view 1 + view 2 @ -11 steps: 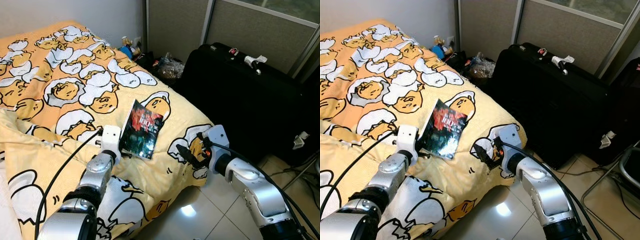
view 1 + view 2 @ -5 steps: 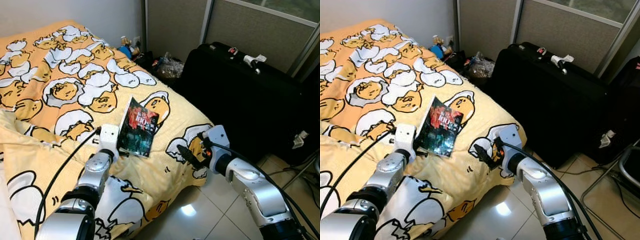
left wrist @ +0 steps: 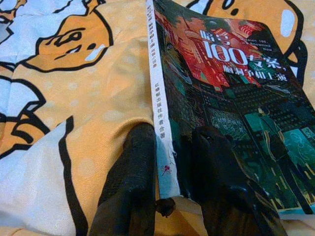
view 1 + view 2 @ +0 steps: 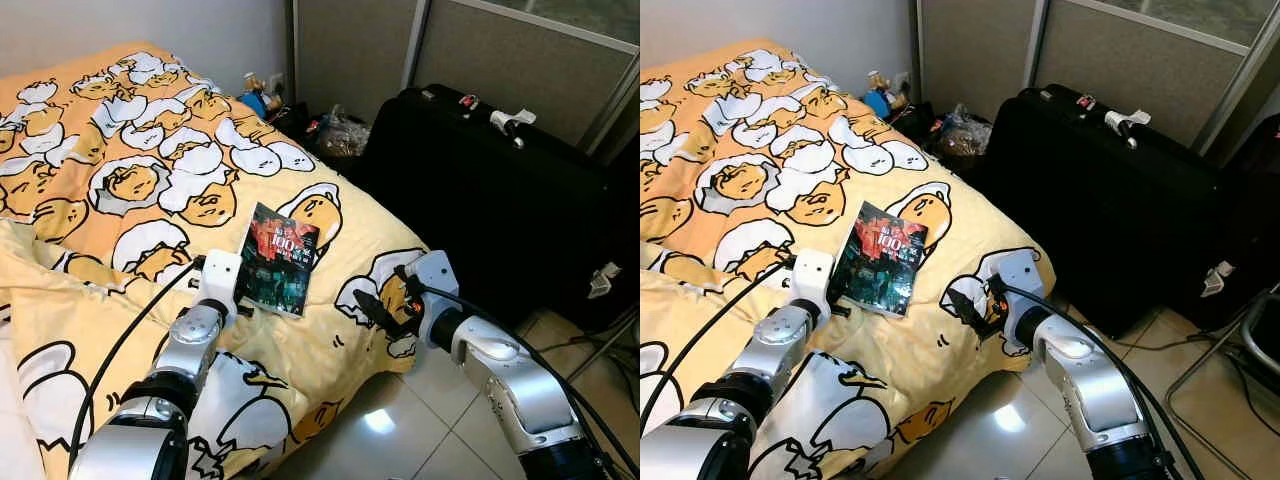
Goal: Clean up the room
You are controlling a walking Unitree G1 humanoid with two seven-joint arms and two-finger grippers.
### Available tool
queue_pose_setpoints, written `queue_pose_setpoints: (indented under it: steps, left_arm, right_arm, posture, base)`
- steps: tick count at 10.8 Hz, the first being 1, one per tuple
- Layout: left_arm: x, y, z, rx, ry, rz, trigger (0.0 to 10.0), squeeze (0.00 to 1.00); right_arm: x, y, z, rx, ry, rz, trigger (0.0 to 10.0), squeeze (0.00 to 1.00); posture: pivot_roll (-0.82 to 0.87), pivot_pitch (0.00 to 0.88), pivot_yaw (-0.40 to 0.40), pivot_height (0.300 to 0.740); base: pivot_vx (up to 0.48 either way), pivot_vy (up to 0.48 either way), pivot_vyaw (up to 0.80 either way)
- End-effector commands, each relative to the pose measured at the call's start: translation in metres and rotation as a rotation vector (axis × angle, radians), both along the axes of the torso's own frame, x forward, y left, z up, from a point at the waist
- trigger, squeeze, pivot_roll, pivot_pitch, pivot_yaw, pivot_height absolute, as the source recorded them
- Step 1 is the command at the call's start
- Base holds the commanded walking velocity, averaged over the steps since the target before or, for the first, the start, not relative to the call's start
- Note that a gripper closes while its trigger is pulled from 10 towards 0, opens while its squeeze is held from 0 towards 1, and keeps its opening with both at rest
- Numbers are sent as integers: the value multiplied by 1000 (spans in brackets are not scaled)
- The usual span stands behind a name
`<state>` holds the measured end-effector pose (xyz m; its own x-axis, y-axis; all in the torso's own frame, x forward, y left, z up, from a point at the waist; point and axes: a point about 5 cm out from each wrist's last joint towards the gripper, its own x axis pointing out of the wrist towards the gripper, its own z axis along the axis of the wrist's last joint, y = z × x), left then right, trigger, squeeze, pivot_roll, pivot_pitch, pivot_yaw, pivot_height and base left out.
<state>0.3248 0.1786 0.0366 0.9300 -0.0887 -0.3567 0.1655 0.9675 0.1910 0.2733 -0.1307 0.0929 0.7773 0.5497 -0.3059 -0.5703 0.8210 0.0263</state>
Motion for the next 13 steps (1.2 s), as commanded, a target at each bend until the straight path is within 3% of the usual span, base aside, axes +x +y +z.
queue_pose_setpoints:
  steps: [1, 2, 3, 4, 7, 8, 9, 11, 13]
  left_arm:
    - [0, 0, 0, 30, 3, -19, 10000, 0]
    - [1, -3, 3, 59, -21, -53, 10000, 0]
    - [2, -5, 5, 84, -40, -83, 1765, 0]
    - [2, -5, 6, 113, -56, -102, 0, 0]
    - [3, -8, 13, 161, -121, -137, 0, 0]
    - [6, -7, 18, 137, -151, -122, 0, 0]
    - [9, -3, 22, 54, -161, -61, 0, 0]
    - [12, 9, 23, -196, -115, 110, 0, 0]
    - [17, 19, 31, -781, -101, 263, 0, 0]
  right_arm:
    - [0, -1, -1, -4, -5, -5, 10000, 0]
    - [0, -1, -1, -4, -5, -6, 10000, 0]
    - [0, -1, -1, -6, -5, -6, 10000, 0]
    - [0, -2, -2, -7, -6, -7, 10000, 0]
    - [1, -1, -2, -8, -7, -7, 10000, 0]
    - [1, 0, -2, -9, -8, -8, 10000, 0]
    - [1, 0, -2, -10, -9, -10, 10000, 0]
    - [2, 0, -2, -11, -12, -13, 10000, 0]
    - [4, -1, -2, -5, -20, -25, 10000, 0]
  posture:
    - [-89, 0, 58, 740]
    - [-90, 0, 59, 740]
    - [-90, 0, 60, 740]
    - [-90, 0, 62, 740]
    - [-86, 0, 65, 740]
    - [-86, 0, 66, 740]
    - [-86, 0, 69, 740]
    - [-86, 0, 74, 740]
    - [-86, 0, 79, 740]
  base:
    - [0, 0, 0]
    - [0, 0, 0]
    - [0, 0, 0]
    - [0, 0, 0]
    - [0, 0, 0]
    - [0, 0, 0]
    - [0, 0, 0]
    - [0, 0, 0]
    - [0, 0, 0]
